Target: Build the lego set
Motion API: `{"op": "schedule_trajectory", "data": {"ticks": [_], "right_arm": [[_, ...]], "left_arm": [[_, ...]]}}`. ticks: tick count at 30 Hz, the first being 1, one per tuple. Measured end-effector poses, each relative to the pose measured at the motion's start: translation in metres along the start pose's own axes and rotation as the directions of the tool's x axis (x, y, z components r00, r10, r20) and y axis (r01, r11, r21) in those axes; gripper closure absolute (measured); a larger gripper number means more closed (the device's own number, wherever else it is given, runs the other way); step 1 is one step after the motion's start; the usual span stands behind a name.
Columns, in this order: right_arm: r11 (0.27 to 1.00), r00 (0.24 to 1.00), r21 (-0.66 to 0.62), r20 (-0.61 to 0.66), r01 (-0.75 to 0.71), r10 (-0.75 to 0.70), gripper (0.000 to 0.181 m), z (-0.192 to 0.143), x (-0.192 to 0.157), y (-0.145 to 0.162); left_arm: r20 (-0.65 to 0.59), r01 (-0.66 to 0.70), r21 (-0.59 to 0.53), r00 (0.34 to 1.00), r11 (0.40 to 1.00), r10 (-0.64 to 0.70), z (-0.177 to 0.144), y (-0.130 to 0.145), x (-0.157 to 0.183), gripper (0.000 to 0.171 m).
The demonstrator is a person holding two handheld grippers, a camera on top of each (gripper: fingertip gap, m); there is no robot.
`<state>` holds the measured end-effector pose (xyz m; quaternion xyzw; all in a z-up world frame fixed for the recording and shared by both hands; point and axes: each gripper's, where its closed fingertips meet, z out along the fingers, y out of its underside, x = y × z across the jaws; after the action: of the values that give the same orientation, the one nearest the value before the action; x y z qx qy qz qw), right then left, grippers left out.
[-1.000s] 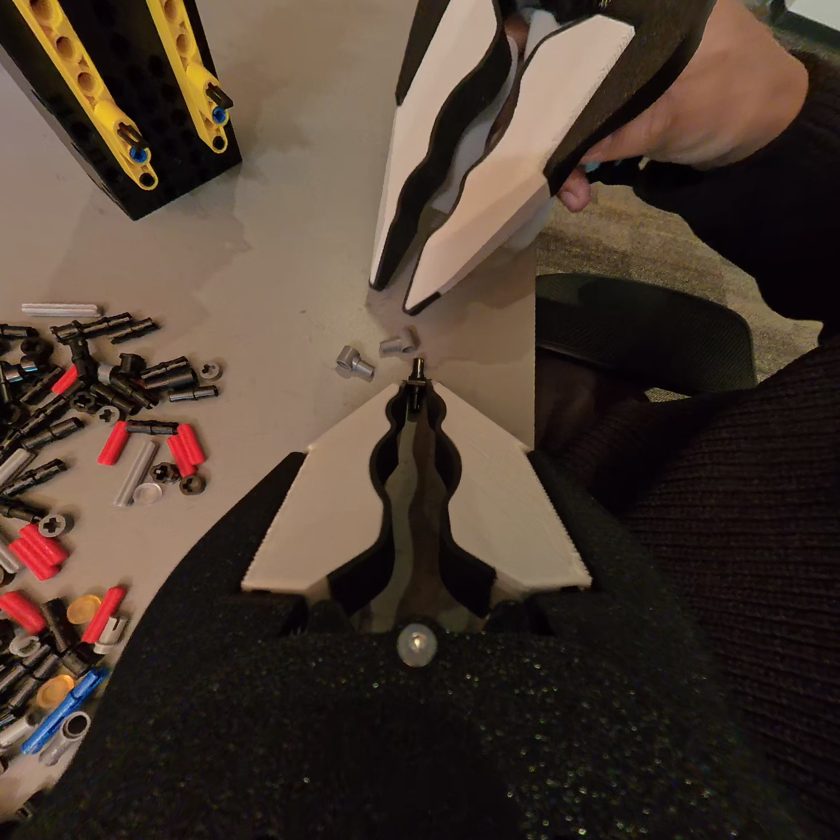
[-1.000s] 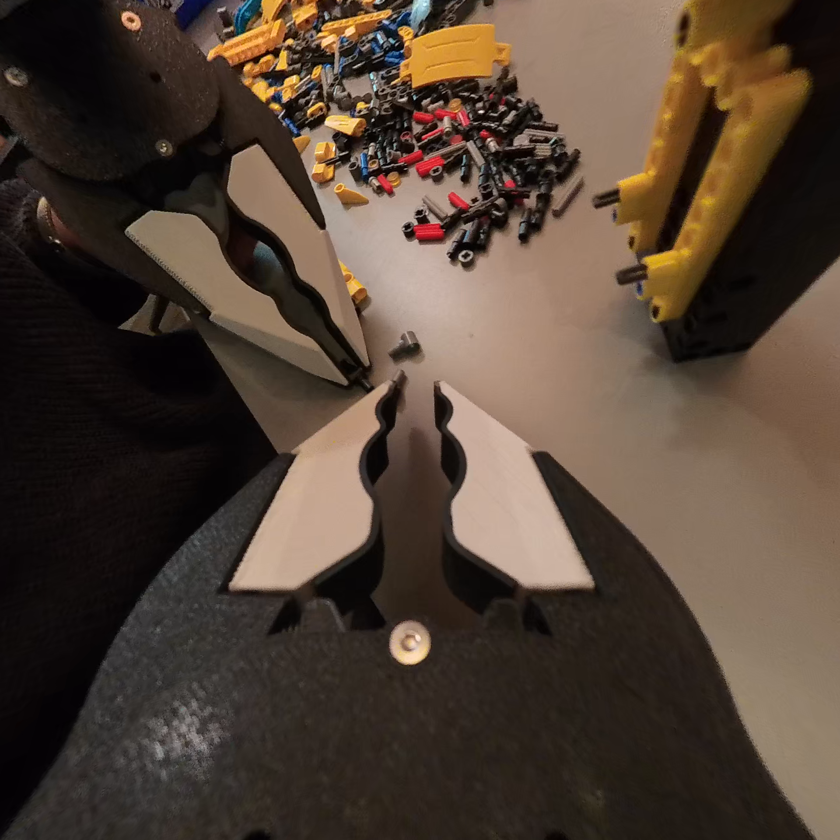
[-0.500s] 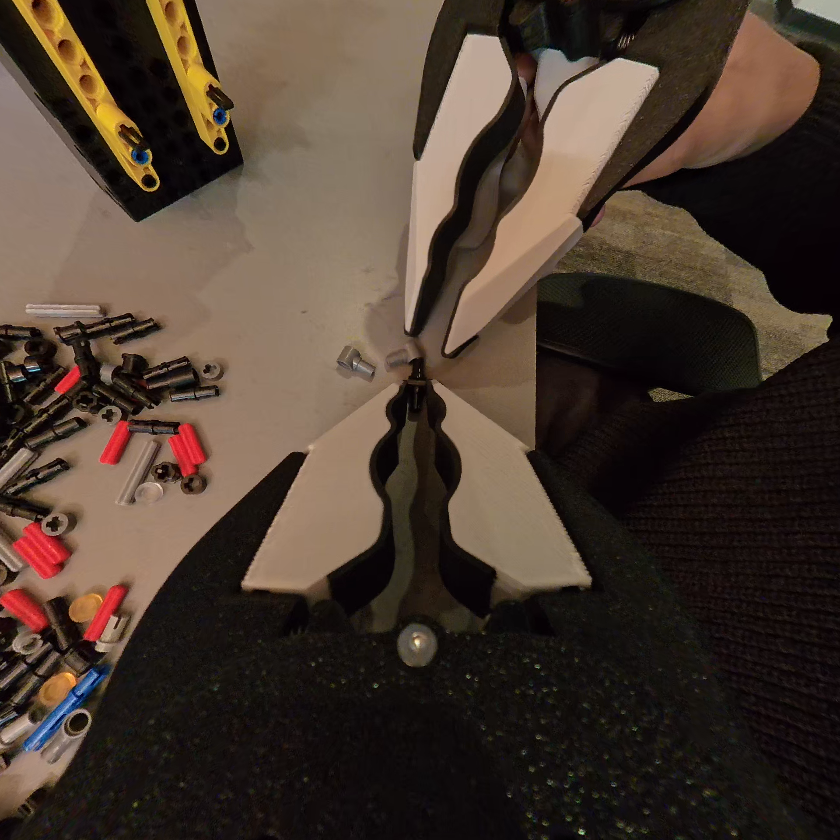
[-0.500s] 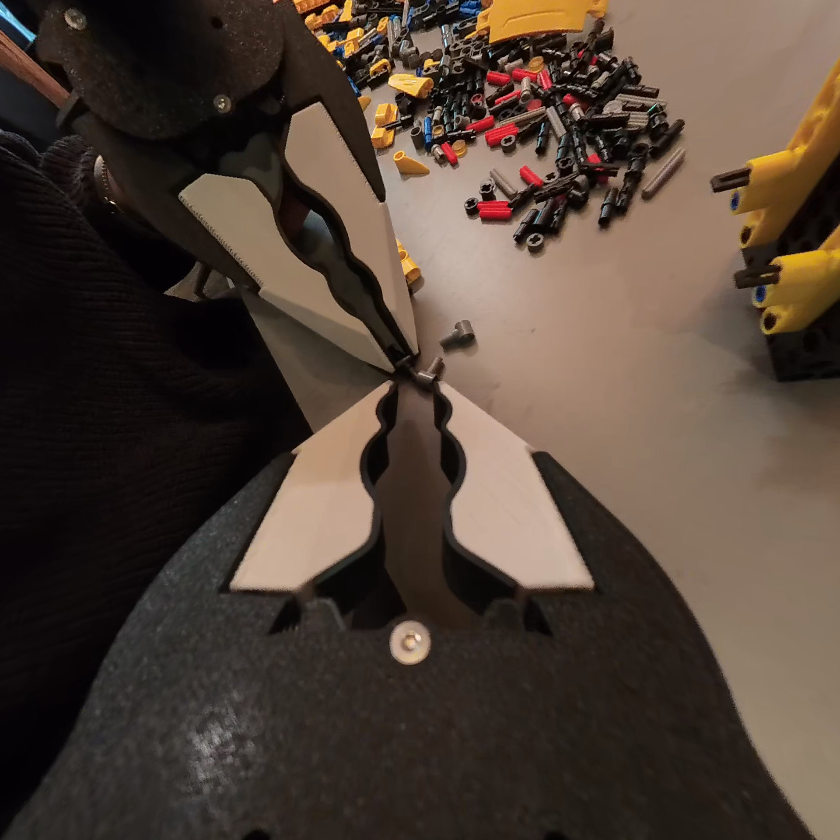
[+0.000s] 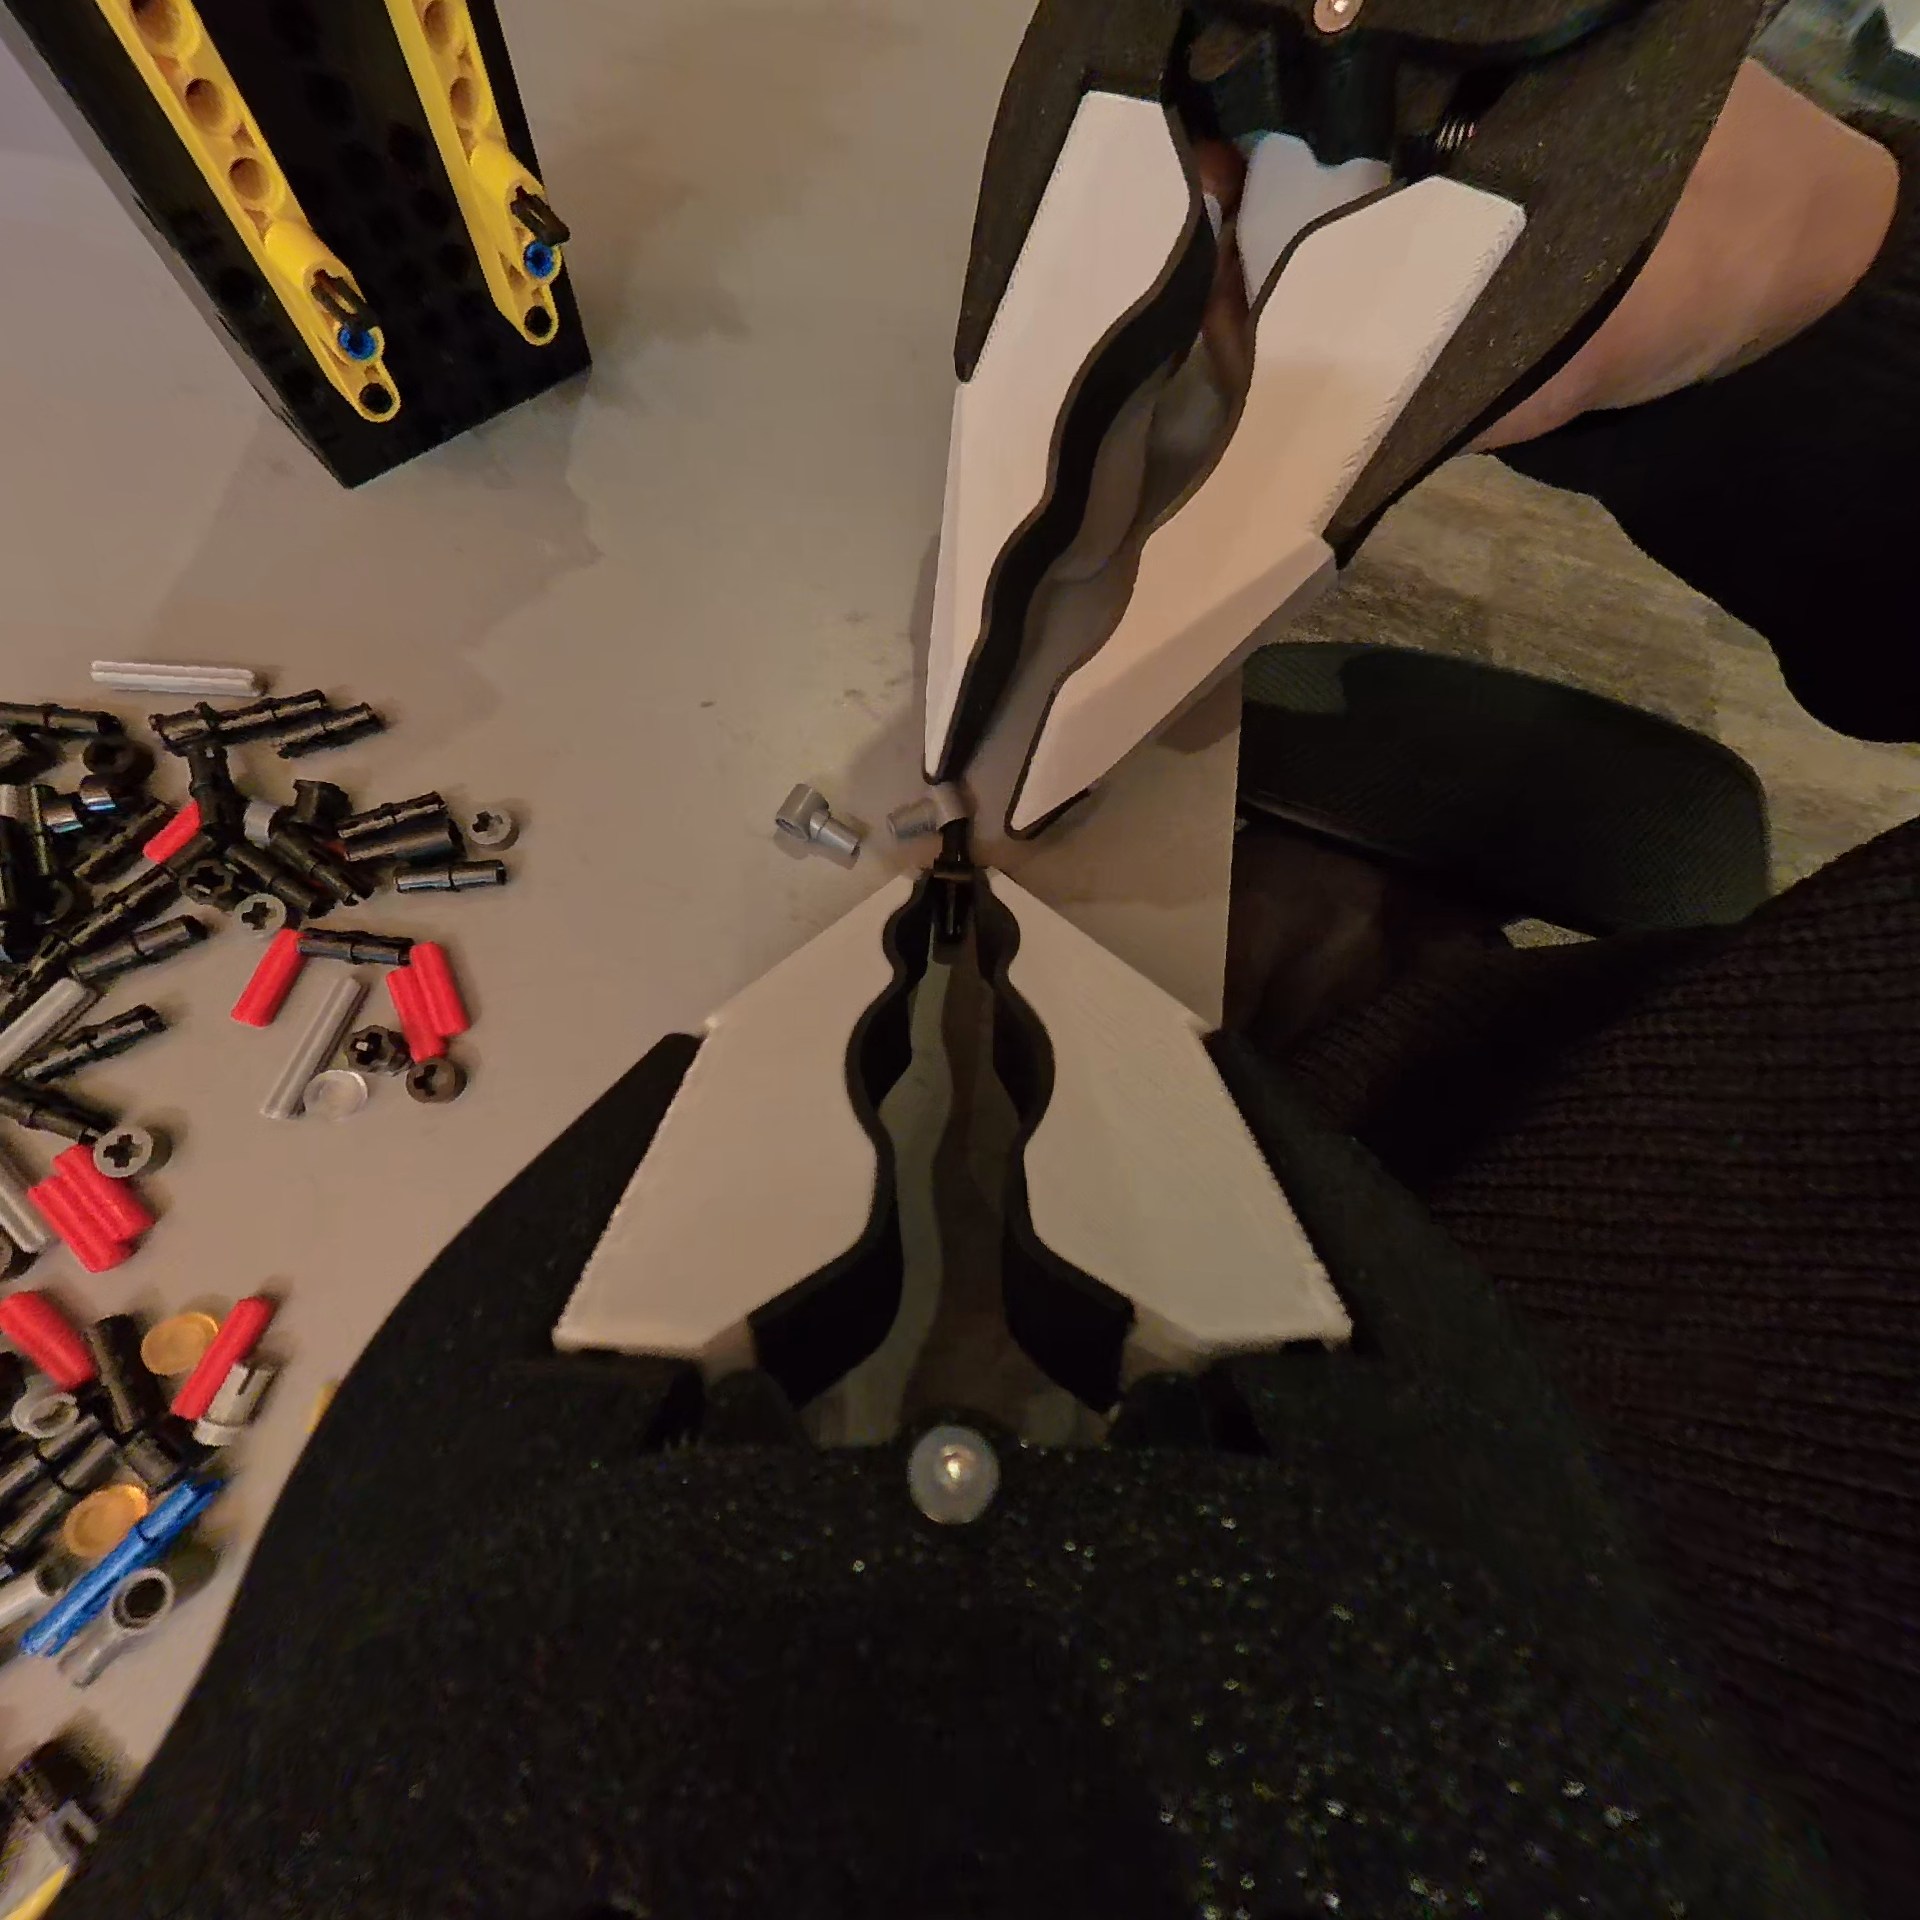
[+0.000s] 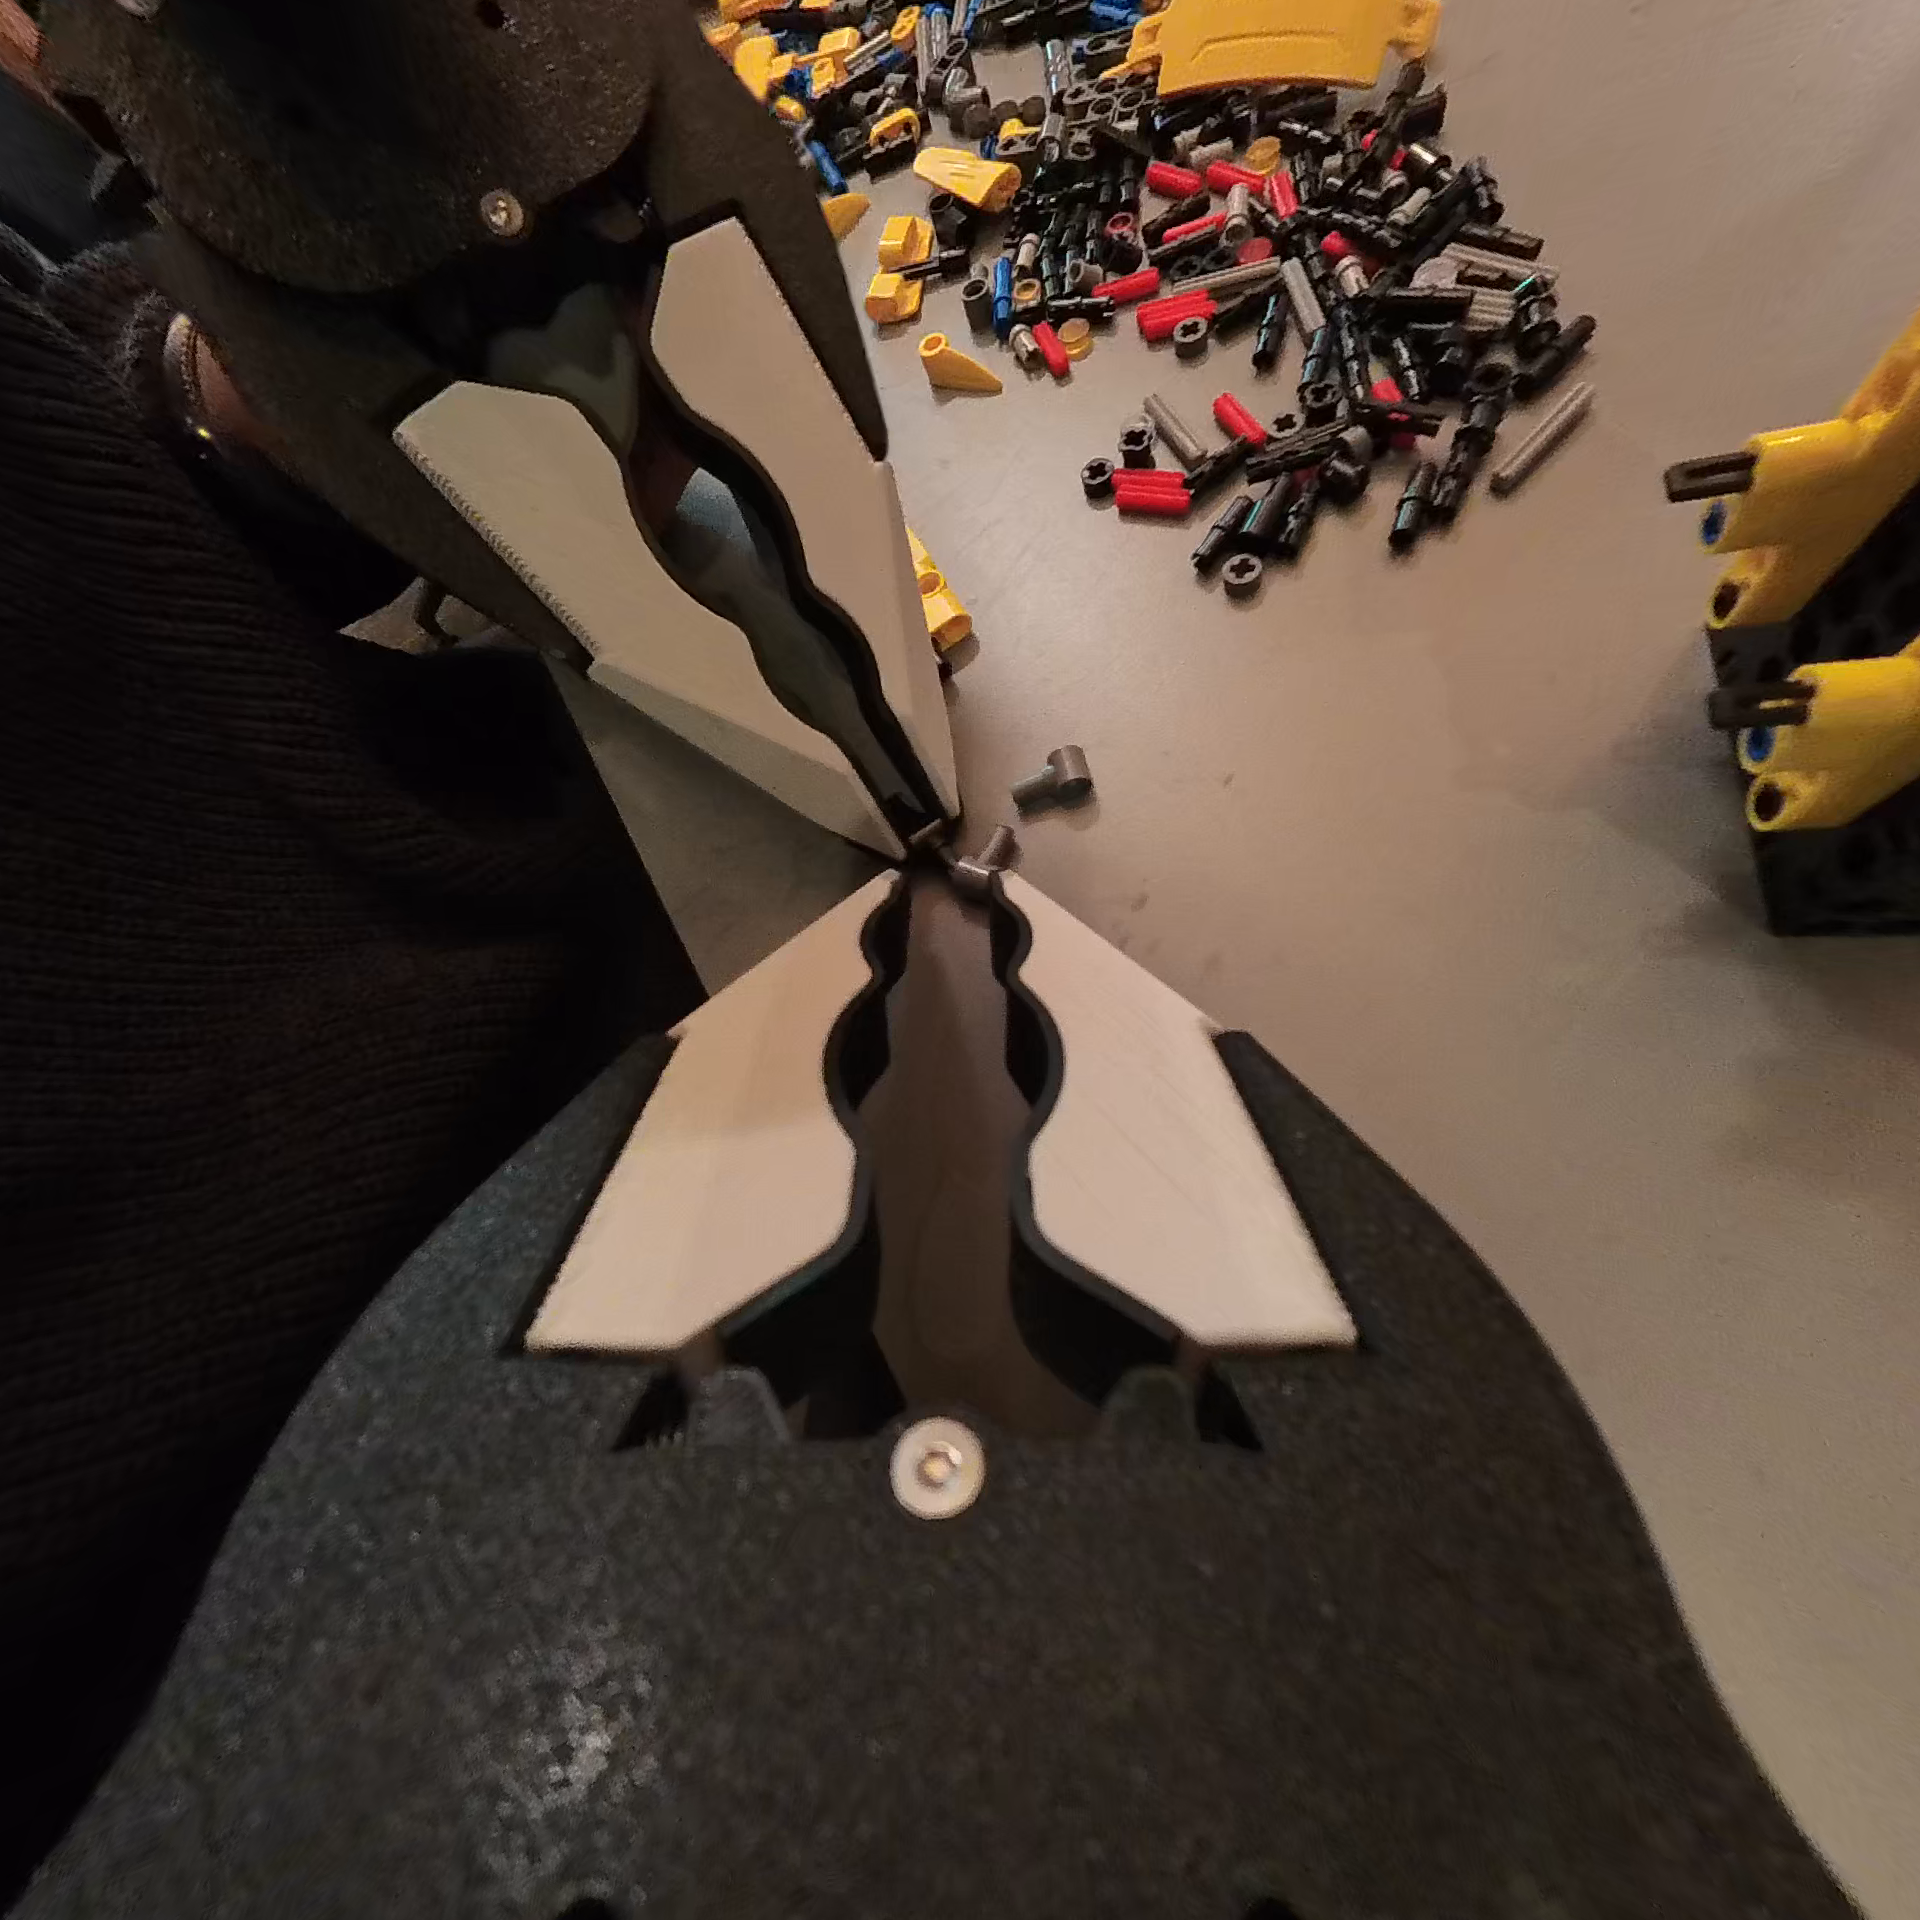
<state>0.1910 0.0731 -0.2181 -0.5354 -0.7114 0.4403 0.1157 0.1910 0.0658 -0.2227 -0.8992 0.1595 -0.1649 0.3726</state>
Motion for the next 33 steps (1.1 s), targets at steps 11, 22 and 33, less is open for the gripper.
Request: {"op": "schedule_trajectory", "data": {"ticks": [11, 22, 33], "right_arm": [[0.999, 0.999, 0.019, 0.017, -0.043, 0.043, 0.181, -0.0014, 0.0012, 0.0003], [0.995, 0.998, -0.074, 0.021, -0.063, 0.065, 0.181, -0.0002, 0.0039, 0.0063], [0.984, 0.988, -0.125, 0.071, -0.129, 0.138, 0.181, -0.0003, 0.0033, 0.0066]], "left_arm": [[0.027, -0.004, 0.004, 1.000, 1.000, 0.004, 0.0002, 0.0000, -0.0001, 0.165], [0.015, -0.023, 0.000, 1.000, 1.000, 0.023, 0.0001, 0.0004, 0.0000, 0.165], [0.007, -0.037, -0.002, 0.999, 0.999, 0.037, 0.0002, 0.0005, -0.0001, 0.165]]}}
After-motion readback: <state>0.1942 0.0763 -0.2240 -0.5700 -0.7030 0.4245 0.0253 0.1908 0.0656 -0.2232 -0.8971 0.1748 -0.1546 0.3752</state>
